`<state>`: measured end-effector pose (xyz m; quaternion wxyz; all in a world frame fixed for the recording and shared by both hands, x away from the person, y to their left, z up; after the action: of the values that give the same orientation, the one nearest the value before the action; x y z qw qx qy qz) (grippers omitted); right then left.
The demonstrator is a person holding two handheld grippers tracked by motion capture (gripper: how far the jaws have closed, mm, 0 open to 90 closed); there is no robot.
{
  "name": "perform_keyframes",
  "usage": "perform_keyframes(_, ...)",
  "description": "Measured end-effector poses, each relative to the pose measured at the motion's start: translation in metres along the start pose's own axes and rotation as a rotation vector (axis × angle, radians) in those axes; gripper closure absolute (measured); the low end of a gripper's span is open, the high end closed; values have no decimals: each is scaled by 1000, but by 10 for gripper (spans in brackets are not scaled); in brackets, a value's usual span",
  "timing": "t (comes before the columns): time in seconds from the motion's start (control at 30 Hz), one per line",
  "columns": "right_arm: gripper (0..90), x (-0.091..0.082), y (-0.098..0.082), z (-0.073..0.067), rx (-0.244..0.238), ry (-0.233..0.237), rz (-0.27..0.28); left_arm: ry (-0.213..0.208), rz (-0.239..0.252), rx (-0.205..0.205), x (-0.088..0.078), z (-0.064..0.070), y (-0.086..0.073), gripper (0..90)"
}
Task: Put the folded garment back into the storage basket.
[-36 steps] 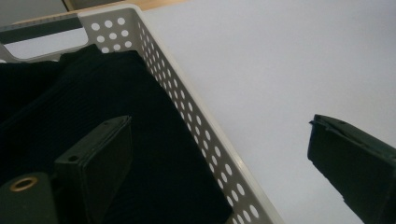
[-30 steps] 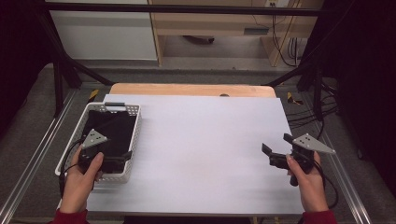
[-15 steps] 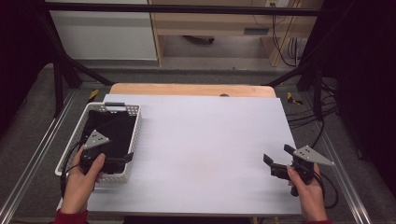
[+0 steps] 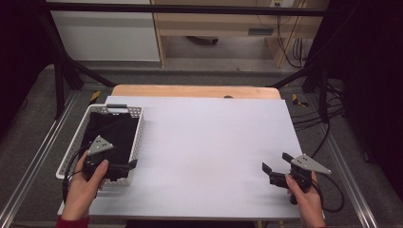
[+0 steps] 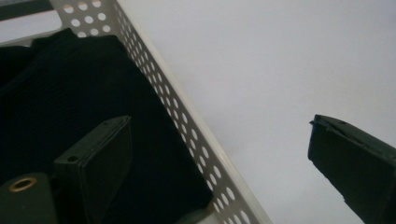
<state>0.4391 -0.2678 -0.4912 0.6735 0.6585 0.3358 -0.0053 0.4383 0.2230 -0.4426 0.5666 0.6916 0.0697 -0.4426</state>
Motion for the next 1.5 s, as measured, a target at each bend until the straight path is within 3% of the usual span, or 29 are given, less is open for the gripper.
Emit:
perform_keyframes(0.23, 74, 11, -6, -14, -5, 35, -16, -8, -13, 9, 5, 6, -3, 67)
perform_keyframes(0.83, 74, 41, -3, -48, -45, 105, -29, -15, -23, 11, 7, 7, -7, 67)
perform_keyframes(1.5, 73, 51, 2, -56, -56, 109, -22, -15, -33, 13, 11, 7, -9, 67)
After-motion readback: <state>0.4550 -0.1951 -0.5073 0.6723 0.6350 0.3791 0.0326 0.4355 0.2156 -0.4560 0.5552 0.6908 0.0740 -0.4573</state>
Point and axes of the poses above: each handheld gripper's, and its own axes: x roughly forward along the jaws, y roughly out of its top, z roughly to its right, the point moved 8 cm from there along x, roughly forward along the jaws, and after that the axes turned 5 degrees about -z, right-handed, at the moved point
